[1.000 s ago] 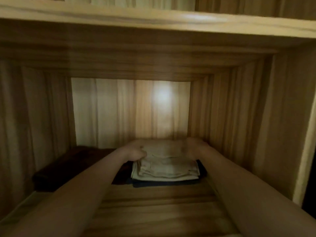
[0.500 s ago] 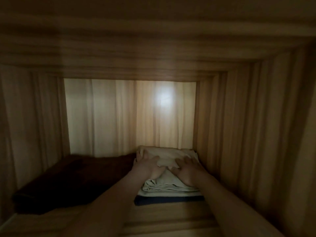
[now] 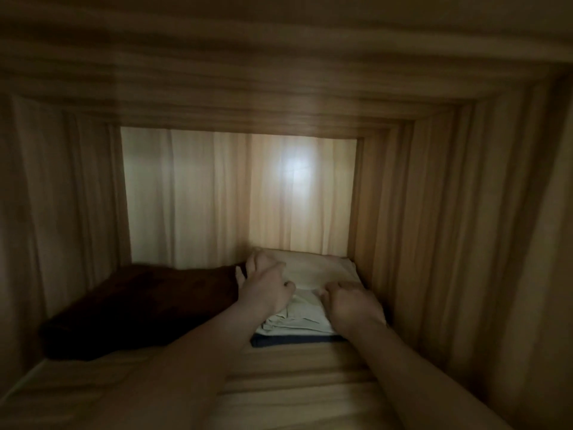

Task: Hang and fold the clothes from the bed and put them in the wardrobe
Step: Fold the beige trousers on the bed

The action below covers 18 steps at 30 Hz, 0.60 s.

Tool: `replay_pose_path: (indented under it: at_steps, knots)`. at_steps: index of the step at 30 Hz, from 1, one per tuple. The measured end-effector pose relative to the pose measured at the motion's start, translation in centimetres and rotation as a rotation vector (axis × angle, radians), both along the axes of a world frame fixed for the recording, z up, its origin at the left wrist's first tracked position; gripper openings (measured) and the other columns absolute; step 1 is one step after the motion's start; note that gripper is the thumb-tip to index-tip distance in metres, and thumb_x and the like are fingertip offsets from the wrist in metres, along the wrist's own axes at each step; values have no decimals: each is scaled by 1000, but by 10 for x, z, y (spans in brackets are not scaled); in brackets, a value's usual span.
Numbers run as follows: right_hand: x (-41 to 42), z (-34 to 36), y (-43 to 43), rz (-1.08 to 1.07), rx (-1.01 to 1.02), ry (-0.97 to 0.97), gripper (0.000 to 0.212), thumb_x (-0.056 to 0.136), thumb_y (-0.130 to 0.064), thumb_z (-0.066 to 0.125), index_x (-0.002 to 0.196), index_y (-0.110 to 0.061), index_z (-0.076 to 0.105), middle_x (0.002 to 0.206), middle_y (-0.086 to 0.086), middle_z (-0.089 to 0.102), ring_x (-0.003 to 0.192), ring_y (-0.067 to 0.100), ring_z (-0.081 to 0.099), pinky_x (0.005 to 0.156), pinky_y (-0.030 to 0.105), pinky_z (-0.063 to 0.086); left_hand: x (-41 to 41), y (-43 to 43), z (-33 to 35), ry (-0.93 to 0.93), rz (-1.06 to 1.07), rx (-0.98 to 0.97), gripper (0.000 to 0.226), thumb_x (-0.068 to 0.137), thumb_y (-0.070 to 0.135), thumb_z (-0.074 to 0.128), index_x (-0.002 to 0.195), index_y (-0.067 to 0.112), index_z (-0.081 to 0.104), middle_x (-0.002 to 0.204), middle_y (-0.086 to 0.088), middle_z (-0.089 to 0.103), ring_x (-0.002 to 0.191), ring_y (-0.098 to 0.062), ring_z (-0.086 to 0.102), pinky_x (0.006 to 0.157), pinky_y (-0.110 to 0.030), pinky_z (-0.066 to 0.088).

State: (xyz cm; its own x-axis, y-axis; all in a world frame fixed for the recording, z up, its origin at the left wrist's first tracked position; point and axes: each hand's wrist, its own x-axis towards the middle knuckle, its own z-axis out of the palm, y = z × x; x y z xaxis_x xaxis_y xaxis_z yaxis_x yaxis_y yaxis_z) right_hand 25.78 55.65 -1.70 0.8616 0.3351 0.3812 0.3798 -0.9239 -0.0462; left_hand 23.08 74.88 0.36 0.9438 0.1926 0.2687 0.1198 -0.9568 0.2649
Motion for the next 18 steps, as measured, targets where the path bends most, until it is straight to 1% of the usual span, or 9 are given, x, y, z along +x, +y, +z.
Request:
replay_pose_path:
  at_steps: [1,3,5,7,10,15,17,18]
  knots:
    - [-2,1,-4,42,44,85,56,105,-55,19,126,-24,60,132,6,61,119,26,53,99,35,42,-5,-1,1,82,-28,-24,77,91,66,36,158,32,22,168,-9,-3,152,-31,-6,122,-57,-4]
    - [-4,2,-12,107,94,227,71,101,-65,12,145,-22,48,151,7,48,135,25,43,112,37,34,-12,-5,3,260,-68,-48,88,89,76,31,160,31,9,167,-8,-16,152,-32,-15,123,-51,-7]
    - [-5,2,-14,124,113,312,87,94,-77,10,158,-21,30,164,5,29,148,23,28,121,39,22,-15,-5,0,288,-65,-14,90,88,80,25,161,31,4,166,-8,-21,151,-32,-21,123,-49,-7]
    - [-2,1,-14,113,135,343,95,88,-84,13,160,-23,23,167,2,21,152,21,21,123,39,17,-15,-6,-4,253,-44,27,89,88,80,22,161,32,6,166,-9,-18,151,-33,-22,124,-47,-5]
    - [3,0,-12,106,131,338,96,87,-86,16,160,-24,24,167,2,21,151,22,20,123,40,17,-14,-7,-7,228,-39,48,90,87,81,22,161,31,8,167,-10,-15,152,-33,-19,125,-46,-3]
    - [8,-6,-13,126,152,282,86,93,-79,20,157,-22,31,163,5,30,147,24,27,121,38,21,-11,-8,-17,137,-20,34,87,88,80,21,160,32,12,167,-9,-12,153,-30,-14,125,-44,-2]
    - [5,-8,-13,111,125,234,82,95,-75,17,156,-22,31,162,6,30,147,26,27,122,42,18,-11,-10,-17,125,-11,36,86,89,79,22,160,32,12,168,-9,-12,153,-29,-14,125,-44,-2]
    - [2,-7,-13,95,104,214,80,97,-73,14,157,-23,30,163,7,29,148,27,24,122,45,14,-12,-11,-17,126,-6,34,85,90,79,22,160,32,12,167,-8,-12,153,-28,-14,125,-43,-3]
